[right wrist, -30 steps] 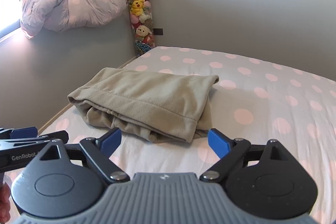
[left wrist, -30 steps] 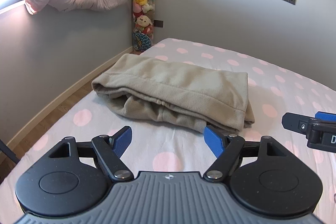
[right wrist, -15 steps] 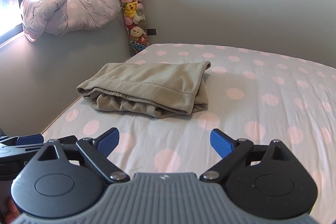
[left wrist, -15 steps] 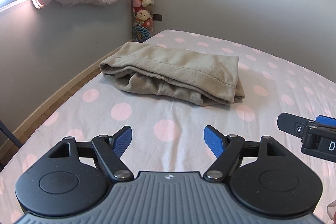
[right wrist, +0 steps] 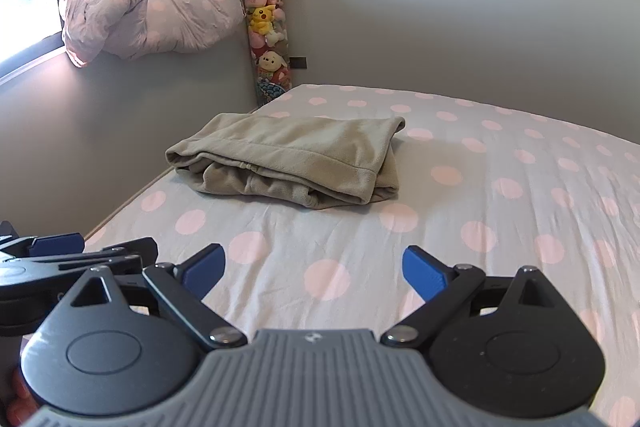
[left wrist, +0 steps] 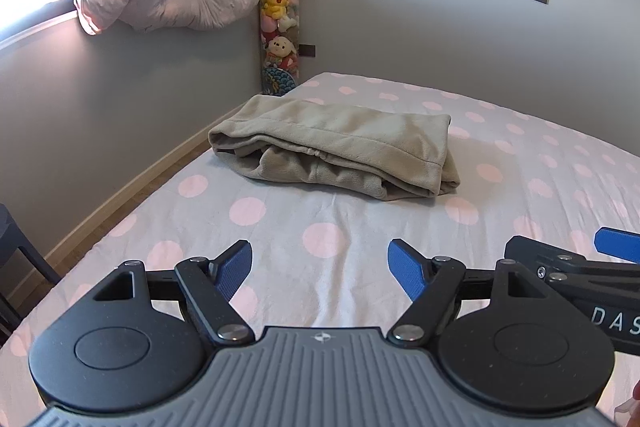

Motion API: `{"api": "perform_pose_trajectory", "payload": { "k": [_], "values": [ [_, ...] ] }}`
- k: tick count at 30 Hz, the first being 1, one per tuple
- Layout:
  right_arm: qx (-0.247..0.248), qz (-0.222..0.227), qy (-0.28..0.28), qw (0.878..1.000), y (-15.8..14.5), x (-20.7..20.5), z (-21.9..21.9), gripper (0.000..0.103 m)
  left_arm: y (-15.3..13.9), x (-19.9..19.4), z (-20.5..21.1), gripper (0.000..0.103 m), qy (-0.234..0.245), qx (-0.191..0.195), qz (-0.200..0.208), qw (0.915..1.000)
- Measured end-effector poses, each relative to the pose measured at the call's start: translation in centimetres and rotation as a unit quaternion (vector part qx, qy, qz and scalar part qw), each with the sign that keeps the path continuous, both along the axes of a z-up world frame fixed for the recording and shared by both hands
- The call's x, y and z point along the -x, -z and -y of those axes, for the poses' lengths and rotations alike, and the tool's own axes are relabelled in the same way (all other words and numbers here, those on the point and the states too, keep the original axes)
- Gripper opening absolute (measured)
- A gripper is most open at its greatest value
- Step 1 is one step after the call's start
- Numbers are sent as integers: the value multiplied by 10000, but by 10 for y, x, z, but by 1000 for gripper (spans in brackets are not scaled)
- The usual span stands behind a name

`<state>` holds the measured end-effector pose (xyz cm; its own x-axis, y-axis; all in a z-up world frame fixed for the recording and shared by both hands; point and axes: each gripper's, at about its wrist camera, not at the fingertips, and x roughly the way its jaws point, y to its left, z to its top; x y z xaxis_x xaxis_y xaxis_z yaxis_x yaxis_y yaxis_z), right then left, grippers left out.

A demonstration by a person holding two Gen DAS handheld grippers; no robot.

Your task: Fold clothes

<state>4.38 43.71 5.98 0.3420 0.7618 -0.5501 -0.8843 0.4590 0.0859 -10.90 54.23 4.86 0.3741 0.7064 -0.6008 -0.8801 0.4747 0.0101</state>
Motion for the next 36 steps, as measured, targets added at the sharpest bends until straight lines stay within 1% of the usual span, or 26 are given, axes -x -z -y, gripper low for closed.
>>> {"api": "perform_pose_trajectory", "payload": {
  "k": [8,13,19,24,29,36],
  "values": [
    [-23,27,-11,10000,-3,5,9,96,-1,3,7,74,-44,-31,42,10000],
    [-15,-3,-21,10000,-3,8,11,97,0,6,13,74,-160,-163,57,9997],
    [-10,52,-3,10000,-1,16,17,96,2,14,21,74,-262,-143,70,9995],
    [-76,87,48,9999,2,26,26,96,3,20,28,74,-252,-269,22,9993],
    [-122,140,196,9996,1,34,31,96,3,27,29,74,-215,-206,165,9994],
    [-146,262,202,9993,-3,50,34,96,2,43,30,74,-216,-166,334,9991]
  ]
}}
